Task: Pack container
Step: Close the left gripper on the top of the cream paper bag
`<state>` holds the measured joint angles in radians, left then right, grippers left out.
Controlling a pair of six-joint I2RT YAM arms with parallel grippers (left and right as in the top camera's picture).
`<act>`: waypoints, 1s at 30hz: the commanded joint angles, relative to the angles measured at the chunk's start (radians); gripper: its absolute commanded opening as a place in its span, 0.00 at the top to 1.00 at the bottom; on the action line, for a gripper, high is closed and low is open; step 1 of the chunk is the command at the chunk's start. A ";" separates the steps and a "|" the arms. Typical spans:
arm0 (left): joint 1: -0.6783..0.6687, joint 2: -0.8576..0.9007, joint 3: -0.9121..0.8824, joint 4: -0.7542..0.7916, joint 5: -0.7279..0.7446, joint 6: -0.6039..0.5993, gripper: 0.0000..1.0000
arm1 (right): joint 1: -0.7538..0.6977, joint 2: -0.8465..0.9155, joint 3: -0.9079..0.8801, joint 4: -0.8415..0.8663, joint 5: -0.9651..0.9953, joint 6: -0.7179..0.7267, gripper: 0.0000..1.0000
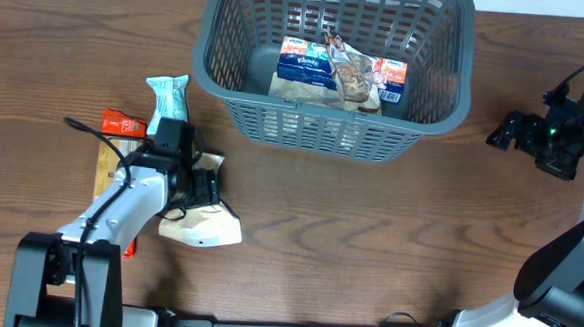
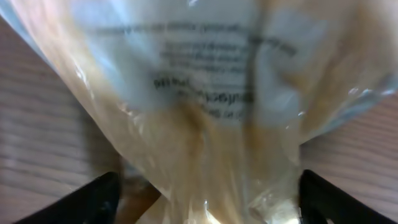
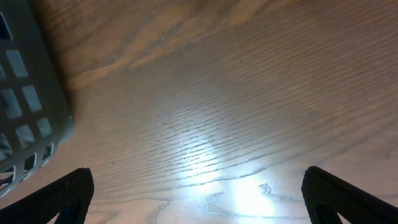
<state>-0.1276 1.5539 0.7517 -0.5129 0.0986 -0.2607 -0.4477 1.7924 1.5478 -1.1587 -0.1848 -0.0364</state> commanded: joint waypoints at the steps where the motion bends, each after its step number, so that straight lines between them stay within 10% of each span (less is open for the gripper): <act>1: -0.002 0.008 -0.029 0.007 -0.006 -0.003 0.05 | -0.002 0.003 -0.005 -0.001 -0.011 -0.006 0.01; 11: -0.002 0.008 -0.050 0.014 -0.006 -0.003 0.01 | -0.002 0.003 -0.005 -0.001 -0.011 -0.006 0.01; 17: -0.002 0.008 -0.050 0.014 -0.006 -0.003 0.46 | -0.002 0.003 -0.005 -0.002 -0.011 -0.006 0.01; 30: -0.002 -0.050 -0.029 0.002 -0.006 -0.003 0.73 | -0.002 0.003 -0.005 -0.002 -0.011 -0.006 0.01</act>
<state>-0.1280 1.5330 0.7238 -0.4973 0.0910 -0.2657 -0.4477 1.7924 1.5478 -1.1587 -0.1867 -0.0368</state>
